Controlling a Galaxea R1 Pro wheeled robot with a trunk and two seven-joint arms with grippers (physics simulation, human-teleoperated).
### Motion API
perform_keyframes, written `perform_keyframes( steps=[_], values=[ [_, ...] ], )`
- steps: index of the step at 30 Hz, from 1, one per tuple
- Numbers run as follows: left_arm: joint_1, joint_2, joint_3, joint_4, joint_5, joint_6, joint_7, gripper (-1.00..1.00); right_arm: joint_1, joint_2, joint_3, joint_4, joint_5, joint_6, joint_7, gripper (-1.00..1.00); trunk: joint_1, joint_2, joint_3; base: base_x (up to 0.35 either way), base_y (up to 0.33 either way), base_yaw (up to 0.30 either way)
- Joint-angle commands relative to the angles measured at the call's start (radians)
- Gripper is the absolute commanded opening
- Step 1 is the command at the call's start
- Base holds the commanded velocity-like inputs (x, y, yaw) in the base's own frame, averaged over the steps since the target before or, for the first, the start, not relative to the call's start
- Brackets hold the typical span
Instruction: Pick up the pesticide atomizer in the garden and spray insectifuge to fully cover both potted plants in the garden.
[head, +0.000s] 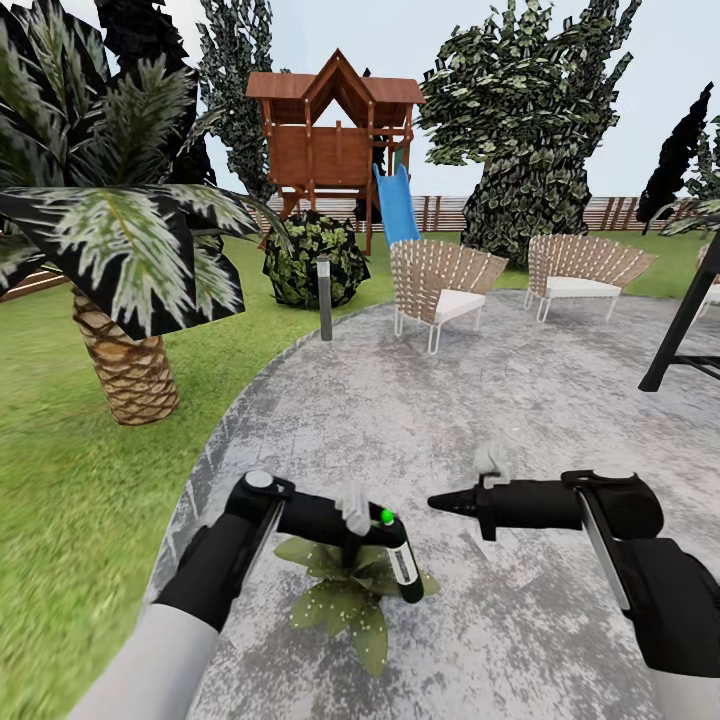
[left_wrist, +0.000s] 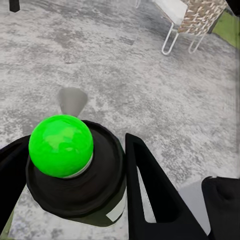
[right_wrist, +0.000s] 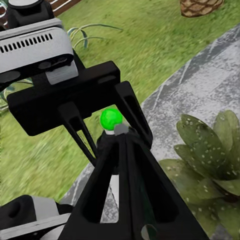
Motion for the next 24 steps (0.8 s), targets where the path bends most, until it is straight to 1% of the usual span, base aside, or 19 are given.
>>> perform_keyframes(
  steps=[1, 5, 10, 13, 17, 19, 24],
  values=[
    [-0.001, -0.006, 0.001, -0.001, -0.006, 0.011, -0.006, -1.00, -0.001, 0.000, 0.002, -0.001, 0.006, 0.008, 0.007, -1.00, 0.000, 0.000, -0.001, 0.000, 0.000, 0.000],
    [-0.008, -0.019, 0.000, -0.001, -0.005, 0.016, -0.005, -1.00, -0.001, 0.000, 0.004, 0.000, 0.006, 0.008, 0.007, -1.00, 0.000, 0.000, -0.001, 0.000, 0.000, 0.000],
    [-0.014, -0.027, -0.001, -0.001, -0.004, 0.020, -0.002, -1.00, -0.001, 0.004, 0.038, -0.001, 0.007, 0.008, 0.007, -1.00, 0.000, 0.000, -0.001, 0.000, 0.000, 0.000],
    [-0.015, -0.034, -0.003, 0.001, -0.004, 0.020, -0.001, -1.00, -0.001, 0.004, 0.042, -0.001, 0.008, 0.008, 0.007, -1.00, 0.000, 0.000, -0.001, 0.000, 0.000, 0.000],
    [-0.020, -0.038, -0.043, 0.004, -0.005, 0.020, 0.000, -1.00, -0.001, 0.004, 0.041, -0.001, 0.008, 0.008, 0.007, -1.00, 0.000, 0.000, -0.001, 0.000, 0.000, 0.000],
    [-0.023, -0.038, -0.049, 0.006, -0.005, 0.021, 0.000, -1.00, -0.001, 0.004, 0.040, -0.001, 0.008, 0.008, 0.007, -1.00, 0.000, 0.000, -0.001, 0.000, 0.000, 0.000],
    [-0.028, -0.040, -0.051, 0.012, -0.008, 0.021, 0.000, -1.00, -0.001, 0.003, 0.041, -0.001, 0.008, 0.008, 0.007, -1.00, 0.000, 0.000, -0.001, 0.000, 0.000, 0.000]
  ],
)
